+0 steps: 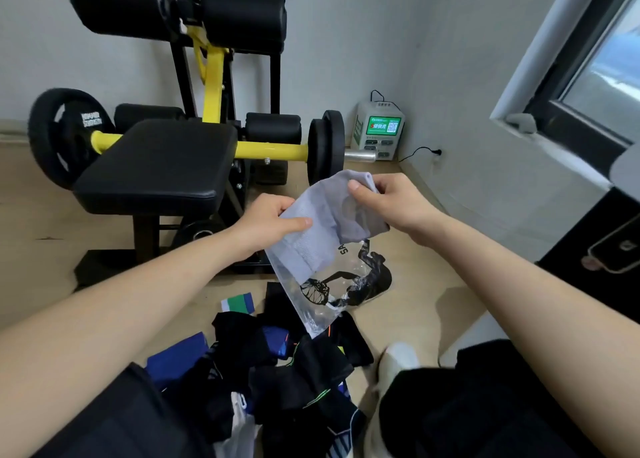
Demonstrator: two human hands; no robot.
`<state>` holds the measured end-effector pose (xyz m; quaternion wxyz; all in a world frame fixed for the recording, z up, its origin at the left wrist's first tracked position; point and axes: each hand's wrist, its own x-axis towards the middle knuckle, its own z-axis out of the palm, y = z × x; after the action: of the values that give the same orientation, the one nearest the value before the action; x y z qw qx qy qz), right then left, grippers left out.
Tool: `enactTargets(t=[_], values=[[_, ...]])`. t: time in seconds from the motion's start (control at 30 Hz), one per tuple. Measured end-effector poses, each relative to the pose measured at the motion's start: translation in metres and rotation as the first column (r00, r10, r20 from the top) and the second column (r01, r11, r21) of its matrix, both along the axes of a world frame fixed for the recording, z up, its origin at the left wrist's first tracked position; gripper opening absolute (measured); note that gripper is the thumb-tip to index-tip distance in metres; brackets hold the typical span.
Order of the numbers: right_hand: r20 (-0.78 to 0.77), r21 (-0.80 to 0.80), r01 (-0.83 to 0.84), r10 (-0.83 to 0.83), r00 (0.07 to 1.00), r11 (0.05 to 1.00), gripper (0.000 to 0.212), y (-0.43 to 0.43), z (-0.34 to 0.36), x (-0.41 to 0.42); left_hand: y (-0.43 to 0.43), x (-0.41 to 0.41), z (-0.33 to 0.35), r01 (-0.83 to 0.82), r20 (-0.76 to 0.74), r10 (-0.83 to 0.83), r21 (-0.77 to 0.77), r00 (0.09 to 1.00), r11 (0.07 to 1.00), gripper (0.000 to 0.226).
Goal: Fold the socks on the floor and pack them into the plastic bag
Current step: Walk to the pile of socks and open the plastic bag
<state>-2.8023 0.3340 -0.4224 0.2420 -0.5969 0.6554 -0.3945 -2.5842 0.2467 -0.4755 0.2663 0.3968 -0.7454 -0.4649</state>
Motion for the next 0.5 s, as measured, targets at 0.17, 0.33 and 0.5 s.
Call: enactTargets(t=[0.17, 0.33, 0.5], values=[[0.14, -0.118, 0.221, -0.204, 0.969, 0.968, 0.05, 0.009, -0.019, 0.011, 0.006, 0.004, -0.007, -0.04, -0.003, 0.04, 0.036, 0.999, 0.999, 0.028], [0.485, 0.027, 0.313, -0.286, 0.826, 0.949, 0.062, 0.046, -0.118, 0.024, 0.007, 0.011, -0.026, -0.004, 0.129, -0.002, 0.051, 0.992, 0.999, 0.03], [0.603, 0.106, 0.282, -0.287, 0.744, 0.954, 0.077, 0.067, -0.182, 0.041, 0.014, 0.011, -0.05, 0.034, 0.263, -0.053, 0.077, 0.963, 0.996, 0.03]])
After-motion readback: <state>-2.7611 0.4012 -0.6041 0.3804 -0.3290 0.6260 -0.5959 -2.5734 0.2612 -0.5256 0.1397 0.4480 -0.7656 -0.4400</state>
